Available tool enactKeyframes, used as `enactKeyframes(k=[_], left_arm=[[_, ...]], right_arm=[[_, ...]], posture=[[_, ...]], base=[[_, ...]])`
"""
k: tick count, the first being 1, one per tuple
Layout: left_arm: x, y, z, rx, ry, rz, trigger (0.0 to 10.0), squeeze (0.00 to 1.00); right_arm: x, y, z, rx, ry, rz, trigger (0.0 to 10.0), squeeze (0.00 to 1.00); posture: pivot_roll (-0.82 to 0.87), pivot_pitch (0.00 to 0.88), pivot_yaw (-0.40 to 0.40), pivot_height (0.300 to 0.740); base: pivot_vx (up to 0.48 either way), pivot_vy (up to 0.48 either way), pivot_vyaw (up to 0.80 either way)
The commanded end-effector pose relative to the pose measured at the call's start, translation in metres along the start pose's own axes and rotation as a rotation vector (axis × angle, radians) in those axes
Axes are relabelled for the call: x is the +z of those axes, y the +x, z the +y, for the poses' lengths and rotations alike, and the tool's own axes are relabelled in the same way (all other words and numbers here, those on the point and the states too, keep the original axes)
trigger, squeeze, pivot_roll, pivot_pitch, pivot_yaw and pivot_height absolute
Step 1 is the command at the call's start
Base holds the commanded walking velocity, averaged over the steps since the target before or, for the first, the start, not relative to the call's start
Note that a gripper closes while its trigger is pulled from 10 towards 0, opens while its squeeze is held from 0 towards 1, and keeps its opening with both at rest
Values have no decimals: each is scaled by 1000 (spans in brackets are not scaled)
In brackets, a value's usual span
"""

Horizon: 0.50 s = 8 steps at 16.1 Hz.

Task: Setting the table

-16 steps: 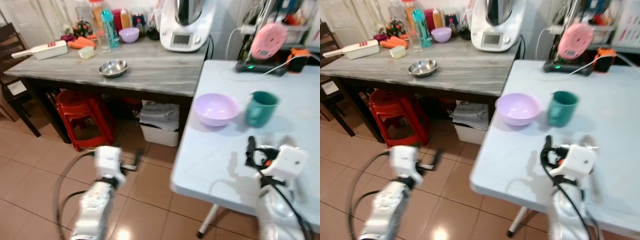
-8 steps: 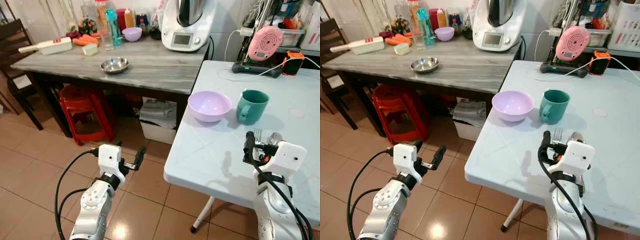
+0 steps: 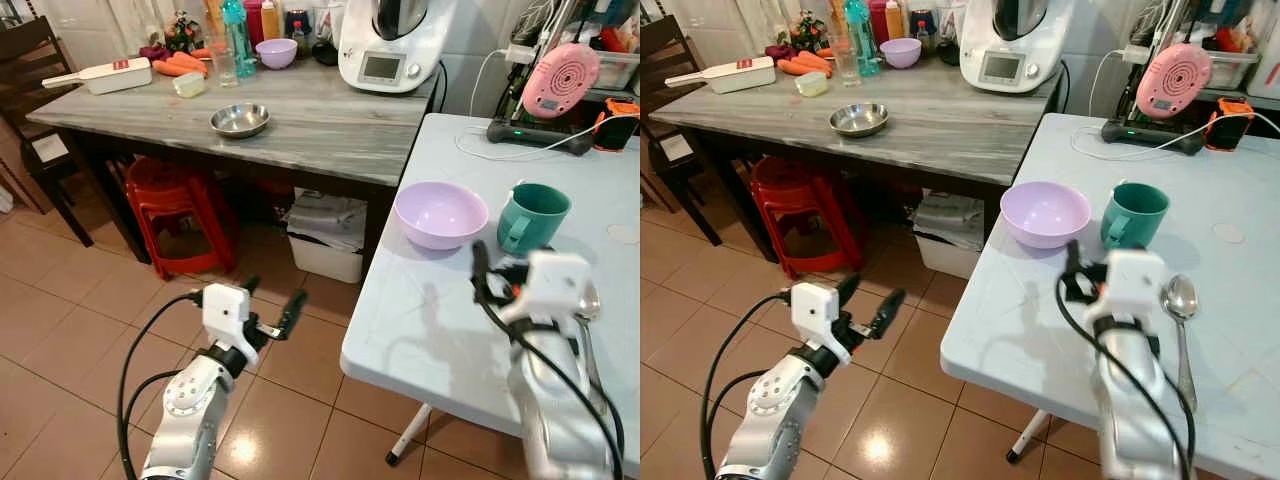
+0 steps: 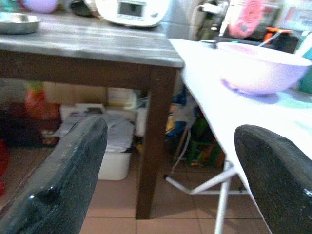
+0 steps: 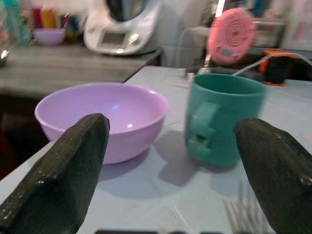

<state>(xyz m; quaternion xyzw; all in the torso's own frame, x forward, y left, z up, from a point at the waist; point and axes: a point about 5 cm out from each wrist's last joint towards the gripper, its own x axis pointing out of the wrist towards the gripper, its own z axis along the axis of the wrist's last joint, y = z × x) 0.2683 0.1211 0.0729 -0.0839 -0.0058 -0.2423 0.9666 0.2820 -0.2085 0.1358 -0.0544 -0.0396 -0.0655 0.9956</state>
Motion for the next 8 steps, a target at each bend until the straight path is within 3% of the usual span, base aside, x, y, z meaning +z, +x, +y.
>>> enactKeyframes(k=[1, 4, 5, 8], left_arm=[[2, -1, -2, -15, 1, -3, 10000, 0], [1, -3, -9, -58, -39, 2, 10000, 0], [4, -5, -18, -136, 2, -12, 10000, 0], [5, -7, -25, -177, 1, -19, 10000, 0]], right_arm=[[-3, 2, 4, 39, -17, 31, 10000, 0], [-8, 17, 19, 238, -96, 127, 10000, 0], [-7, 24, 24, 321, -161, 145, 10000, 0], [1, 38, 22, 396, -236, 148, 10000, 0]], posture=[[-43, 0, 52, 740], [-49, 5, 46, 740], [-50, 18, 35, 740], [-49, 29, 21, 740]], base=[[0, 0, 0], [0, 0, 0], [0, 0, 0], [0, 0, 0]])
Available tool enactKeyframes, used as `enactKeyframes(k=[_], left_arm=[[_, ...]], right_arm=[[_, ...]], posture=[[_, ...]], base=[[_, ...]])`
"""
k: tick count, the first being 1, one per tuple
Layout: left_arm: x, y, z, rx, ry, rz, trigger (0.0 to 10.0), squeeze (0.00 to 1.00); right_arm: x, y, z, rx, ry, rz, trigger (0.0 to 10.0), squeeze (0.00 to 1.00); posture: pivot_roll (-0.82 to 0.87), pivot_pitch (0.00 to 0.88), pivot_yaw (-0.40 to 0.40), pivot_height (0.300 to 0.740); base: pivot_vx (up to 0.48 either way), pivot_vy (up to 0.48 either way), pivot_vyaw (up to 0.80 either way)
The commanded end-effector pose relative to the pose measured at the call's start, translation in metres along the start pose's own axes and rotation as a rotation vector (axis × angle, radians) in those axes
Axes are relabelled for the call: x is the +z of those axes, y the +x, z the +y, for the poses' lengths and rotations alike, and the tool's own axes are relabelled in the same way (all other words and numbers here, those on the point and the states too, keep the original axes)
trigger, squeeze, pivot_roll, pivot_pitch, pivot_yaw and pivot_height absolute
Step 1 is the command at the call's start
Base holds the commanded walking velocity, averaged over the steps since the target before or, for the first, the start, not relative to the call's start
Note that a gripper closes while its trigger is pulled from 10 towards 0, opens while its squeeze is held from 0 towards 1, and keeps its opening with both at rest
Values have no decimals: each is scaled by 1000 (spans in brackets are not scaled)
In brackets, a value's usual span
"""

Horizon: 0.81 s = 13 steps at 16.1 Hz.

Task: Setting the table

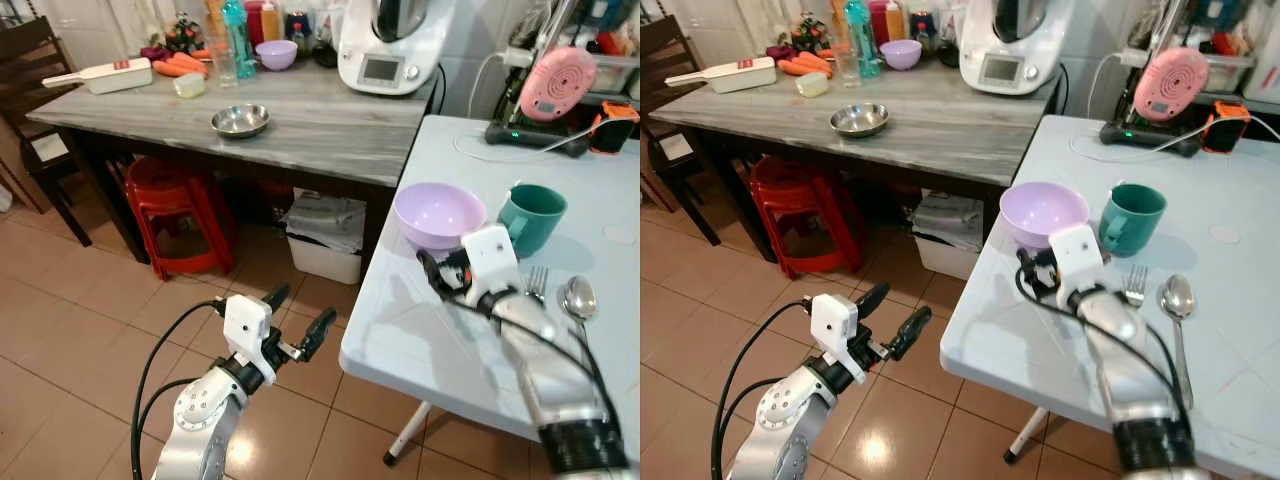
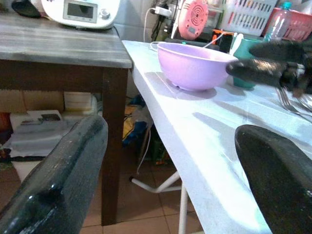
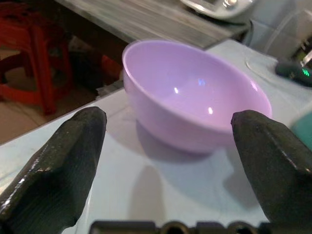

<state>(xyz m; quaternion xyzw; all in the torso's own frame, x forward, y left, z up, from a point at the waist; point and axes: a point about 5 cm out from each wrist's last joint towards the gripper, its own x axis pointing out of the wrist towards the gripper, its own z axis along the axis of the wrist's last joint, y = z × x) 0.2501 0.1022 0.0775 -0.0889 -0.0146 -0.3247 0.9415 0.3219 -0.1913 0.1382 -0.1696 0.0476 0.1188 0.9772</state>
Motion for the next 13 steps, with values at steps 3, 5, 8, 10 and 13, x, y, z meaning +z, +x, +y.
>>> enactKeyframes(k=[3, 5, 8, 10, 13], left_arm=[[4, -3, -3, -21, 8, -11, 10000, 0], [3, -3, -5, -22, 8, -6, 10000, 0], [4, -4, -6, -29, 5, -1, 10000, 0], [4, -4, -5, -37, 8, 10, 10000, 0], [4, -4, -4, -40, 11, 21, 10000, 0]], right_arm=[[10, 12, -11, 58, -82, 13, 10000, 0], [14, 19, -17, 76, -109, 30, 10000, 0], [12, 26, -25, 122, -143, 73, 10000, 0], [10, 35, -26, 183, -203, 105, 10000, 0], [15, 46, -30, 201, -265, 120, 10000, 0]], posture=[[-49, 40, 12, 740], [-47, 41, 11, 740], [-41, 44, 17, 740], [-39, 48, 29, 740], [-27, 51, 39, 740]], base=[[0, 0, 0], [0, 0, 0], [0, 0, 0], [0, 0, 0], [0, 0, 0]])
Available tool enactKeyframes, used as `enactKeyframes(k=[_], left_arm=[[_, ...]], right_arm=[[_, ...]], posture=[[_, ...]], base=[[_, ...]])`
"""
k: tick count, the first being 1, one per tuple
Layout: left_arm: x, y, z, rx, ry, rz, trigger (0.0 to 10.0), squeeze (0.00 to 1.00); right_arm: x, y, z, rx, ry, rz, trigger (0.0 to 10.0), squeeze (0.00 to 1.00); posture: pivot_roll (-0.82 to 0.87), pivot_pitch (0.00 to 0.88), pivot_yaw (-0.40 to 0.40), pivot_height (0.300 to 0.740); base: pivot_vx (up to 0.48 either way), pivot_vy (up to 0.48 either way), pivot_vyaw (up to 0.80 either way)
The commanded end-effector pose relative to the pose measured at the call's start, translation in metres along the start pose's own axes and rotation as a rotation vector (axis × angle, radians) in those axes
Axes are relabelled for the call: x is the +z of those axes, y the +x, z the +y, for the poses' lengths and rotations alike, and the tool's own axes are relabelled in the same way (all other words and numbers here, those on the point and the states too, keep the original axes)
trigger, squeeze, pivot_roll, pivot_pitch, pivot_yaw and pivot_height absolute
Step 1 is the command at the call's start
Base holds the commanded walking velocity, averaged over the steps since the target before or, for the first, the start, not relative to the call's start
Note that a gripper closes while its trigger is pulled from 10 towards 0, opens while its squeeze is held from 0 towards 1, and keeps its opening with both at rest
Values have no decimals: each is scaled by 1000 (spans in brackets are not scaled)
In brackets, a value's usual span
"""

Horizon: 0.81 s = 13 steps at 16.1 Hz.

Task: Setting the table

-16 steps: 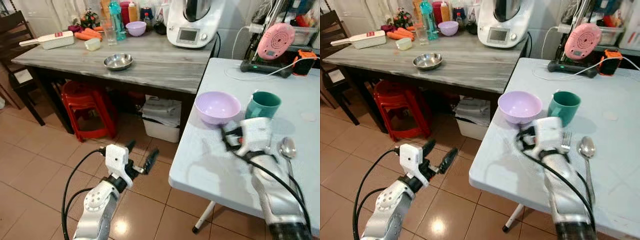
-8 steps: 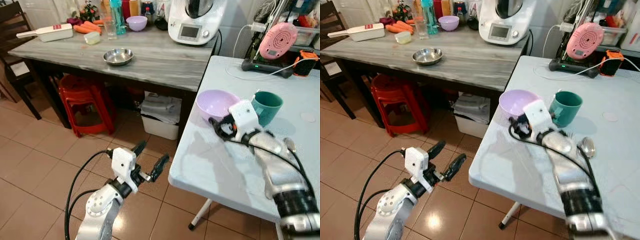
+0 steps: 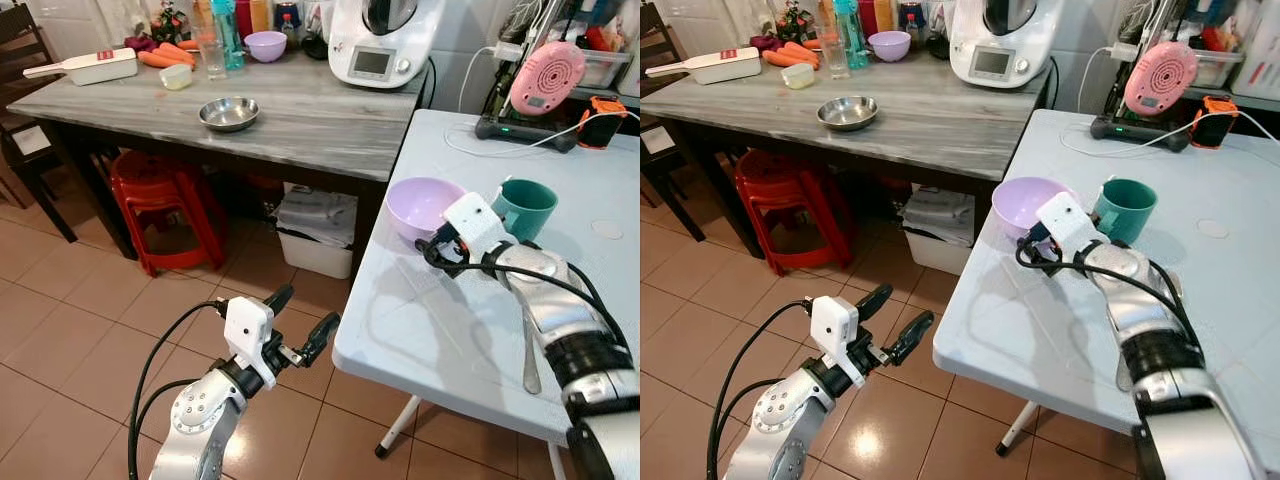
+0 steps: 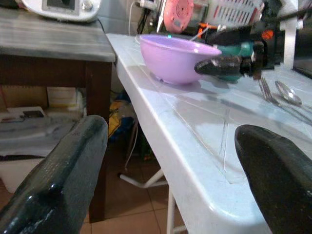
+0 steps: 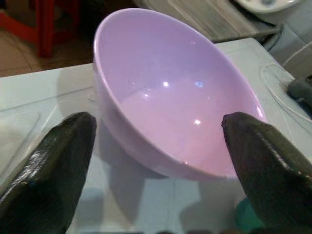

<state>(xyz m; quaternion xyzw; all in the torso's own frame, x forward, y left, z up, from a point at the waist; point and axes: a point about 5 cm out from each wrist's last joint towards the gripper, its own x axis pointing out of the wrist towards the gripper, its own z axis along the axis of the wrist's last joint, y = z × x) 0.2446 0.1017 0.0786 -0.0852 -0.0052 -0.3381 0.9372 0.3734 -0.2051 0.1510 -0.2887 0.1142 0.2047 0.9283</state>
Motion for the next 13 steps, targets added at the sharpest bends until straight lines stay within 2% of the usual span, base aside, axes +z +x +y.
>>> enactKeyframes(k=[1, 2, 3, 8, 13], left_arm=[[3, 0, 1, -11, 10, 2, 10000, 0], [3, 0, 1, -9, 9, 5, 10000, 0], [2, -1, 2, -5, 9, 9, 10000, 0], [-1, -2, 2, 11, 12, 32, 10000, 0], [-2, -2, 4, 16, 22, 47, 10000, 0]], right_arm=[[6, 2, -3, 12, -34, -6, 10000, 0], [5, 4, -4, 22, -51, 2, 3882, 0], [5, 6, -3, 32, -73, 9, 0, 0], [-6, 8, 2, 76, -173, 46, 0, 0], [-10, 4, -5, 56, -224, 48, 0, 0]], posture=[[-24, 51, 40, 740], [-23, 51, 41, 740], [-18, 50, 39, 740], [-13, 49, 32, 740], [-12, 43, 35, 740]], base=[[0, 0, 0], [0, 0, 0], [0, 0, 0], [0, 0, 0], [0, 0, 0]])
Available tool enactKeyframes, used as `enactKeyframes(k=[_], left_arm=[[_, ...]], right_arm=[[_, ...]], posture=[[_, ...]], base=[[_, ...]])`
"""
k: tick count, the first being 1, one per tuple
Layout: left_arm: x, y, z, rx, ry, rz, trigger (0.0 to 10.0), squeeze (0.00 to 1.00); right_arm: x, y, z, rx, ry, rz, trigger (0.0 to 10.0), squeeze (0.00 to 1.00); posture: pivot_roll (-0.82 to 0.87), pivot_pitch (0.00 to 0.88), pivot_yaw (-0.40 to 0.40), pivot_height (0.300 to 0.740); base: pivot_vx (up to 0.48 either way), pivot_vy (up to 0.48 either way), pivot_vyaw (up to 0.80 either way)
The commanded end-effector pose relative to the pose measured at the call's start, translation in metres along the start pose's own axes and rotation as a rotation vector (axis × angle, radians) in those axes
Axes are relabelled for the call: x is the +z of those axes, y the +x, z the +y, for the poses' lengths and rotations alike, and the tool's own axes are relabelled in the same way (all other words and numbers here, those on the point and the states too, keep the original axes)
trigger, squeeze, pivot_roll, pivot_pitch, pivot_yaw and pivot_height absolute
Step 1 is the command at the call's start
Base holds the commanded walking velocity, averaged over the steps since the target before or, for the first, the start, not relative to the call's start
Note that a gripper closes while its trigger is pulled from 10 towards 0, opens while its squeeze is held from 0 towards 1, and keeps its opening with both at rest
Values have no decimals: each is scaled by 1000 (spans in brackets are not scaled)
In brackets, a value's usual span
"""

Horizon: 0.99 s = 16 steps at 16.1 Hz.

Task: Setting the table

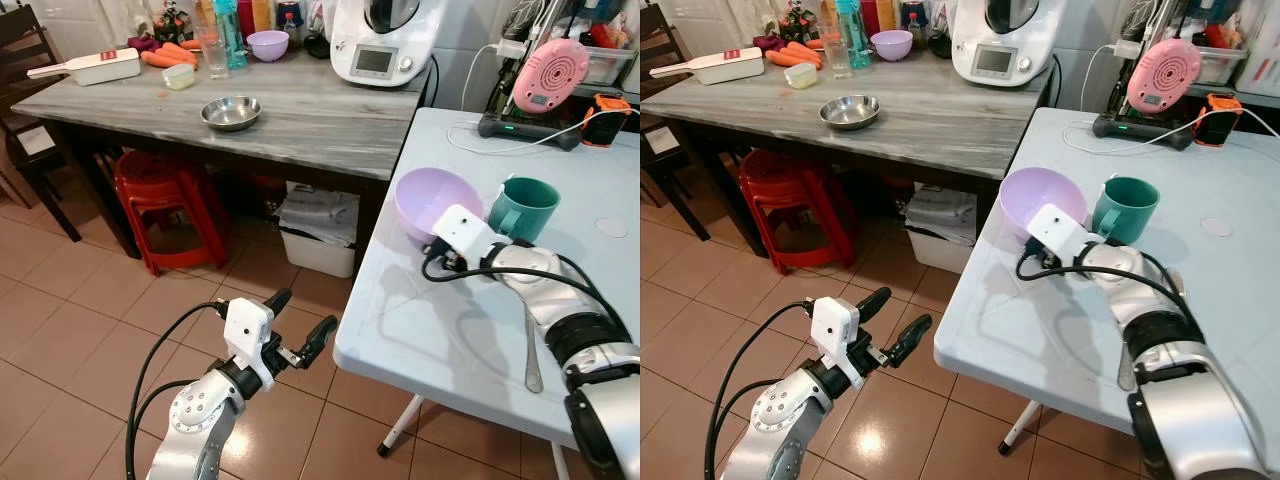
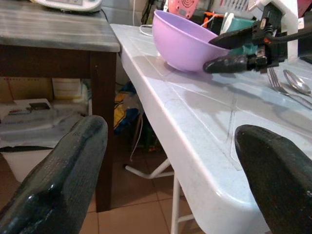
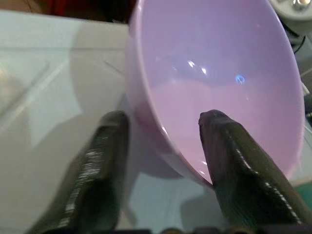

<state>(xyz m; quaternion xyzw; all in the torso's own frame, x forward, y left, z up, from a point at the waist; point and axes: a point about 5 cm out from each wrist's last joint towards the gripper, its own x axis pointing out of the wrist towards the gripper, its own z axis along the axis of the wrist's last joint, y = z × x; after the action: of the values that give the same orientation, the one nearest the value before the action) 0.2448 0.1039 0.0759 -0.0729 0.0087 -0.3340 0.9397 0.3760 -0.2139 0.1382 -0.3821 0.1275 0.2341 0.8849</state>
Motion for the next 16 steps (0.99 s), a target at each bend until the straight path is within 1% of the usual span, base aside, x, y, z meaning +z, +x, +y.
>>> enactKeyframes(k=[1, 3, 5, 9, 13, 16], left_arm=[[0, 0, 2, 5, 11, 16, 10000, 0], [0, 2, 4, 8, 18, 23, 10000, 0], [-1, 2, 6, 14, 25, 30, 10000, 0], [-2, 2, 9, 24, 35, 45, 10000, 0], [-4, 2, 12, 41, 46, 58, 10000, 0], [-3, 2, 13, 52, 47, 57, 10000, 0]], right_arm=[[4, -1, -6, -14, -37, -8, 0, 0], [4, -2, -9, -29, -42, -13, 0, 0], [2, -2, -7, -22, -65, -14, 0, 0], [2, -1, -5, -18, -72, -16, 0, 0], [6, 1, -5, -16, -84, -28, 0, 0], [13, 2, -3, -11, -88, -68, 0, 0]], posture=[[-12, 33, 40, 740], [-13, 30, 40, 740], [-12, 22, 42, 740], [-7, 18, 44, 740], [0, 14, 43, 740], [6, 8, 43, 740]], base=[[0, 0, 0], [0, 0, 0], [0, 0, 0], [0, 0, 0], [0, 0, 0], [0, 0, 0]])
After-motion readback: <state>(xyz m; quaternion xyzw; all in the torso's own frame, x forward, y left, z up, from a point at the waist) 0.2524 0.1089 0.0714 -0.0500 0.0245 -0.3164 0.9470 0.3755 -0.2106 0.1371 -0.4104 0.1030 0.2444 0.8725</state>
